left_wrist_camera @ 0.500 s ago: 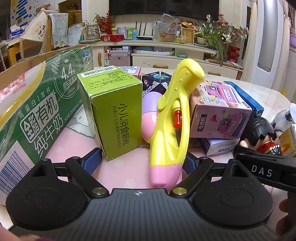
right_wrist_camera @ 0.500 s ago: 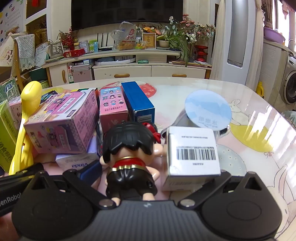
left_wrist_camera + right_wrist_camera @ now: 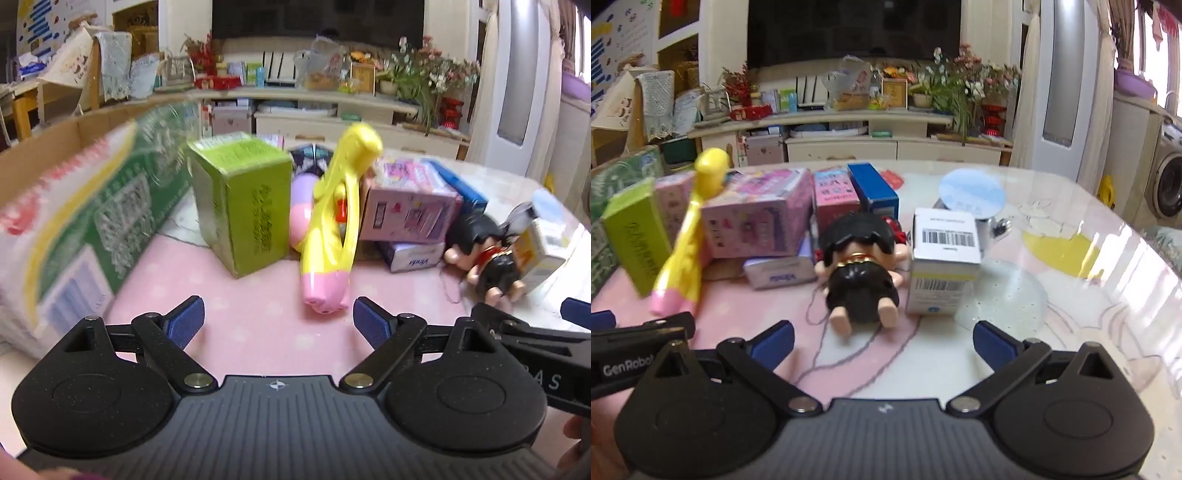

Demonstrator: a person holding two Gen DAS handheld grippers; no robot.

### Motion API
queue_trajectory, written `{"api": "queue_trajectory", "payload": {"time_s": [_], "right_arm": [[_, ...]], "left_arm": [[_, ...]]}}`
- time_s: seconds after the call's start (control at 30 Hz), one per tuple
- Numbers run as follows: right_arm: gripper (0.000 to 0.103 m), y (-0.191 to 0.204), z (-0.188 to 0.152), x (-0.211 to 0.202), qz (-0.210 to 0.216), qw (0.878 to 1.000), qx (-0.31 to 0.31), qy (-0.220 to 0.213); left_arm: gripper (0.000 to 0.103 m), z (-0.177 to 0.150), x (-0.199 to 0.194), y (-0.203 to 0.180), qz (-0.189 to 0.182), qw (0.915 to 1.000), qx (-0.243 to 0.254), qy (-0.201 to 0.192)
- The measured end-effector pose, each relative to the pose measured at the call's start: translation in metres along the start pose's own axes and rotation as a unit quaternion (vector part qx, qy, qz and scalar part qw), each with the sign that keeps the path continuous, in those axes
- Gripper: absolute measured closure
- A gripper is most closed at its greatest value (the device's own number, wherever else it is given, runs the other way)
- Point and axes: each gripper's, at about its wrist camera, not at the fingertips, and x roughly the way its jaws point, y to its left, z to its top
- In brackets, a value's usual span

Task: Organize rigid objects
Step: 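Move both tools over the table toward the toys beside the cardboard box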

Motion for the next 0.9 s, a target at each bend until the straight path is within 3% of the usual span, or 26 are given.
{"api": "queue_trajectory", "payload": {"time_s": [0.37, 0.63, 0.9], "right_arm": [[0.001, 0.021, -0.008, -0.084, 0.012, 0.996, -0.013, -0.085], [0.001, 0.053, -0.004, -0.148, 0.038, 0.99, -0.035, -0.135], [0.001, 0.086, -0.001, -0.186, 0.071, 0.982, -0.058, -0.164]], "left_arm": [[0.0, 0.012, -0.078, 0.031, -0.002, 0.9982, 0.006, -0.059], [0.0, 0.008, -0.125, 0.077, 0.021, 0.9969, -0.004, -0.076], [0.0, 0.005, -0.159, 0.118, 0.05, 0.994, -0.019, -0.096]]}}
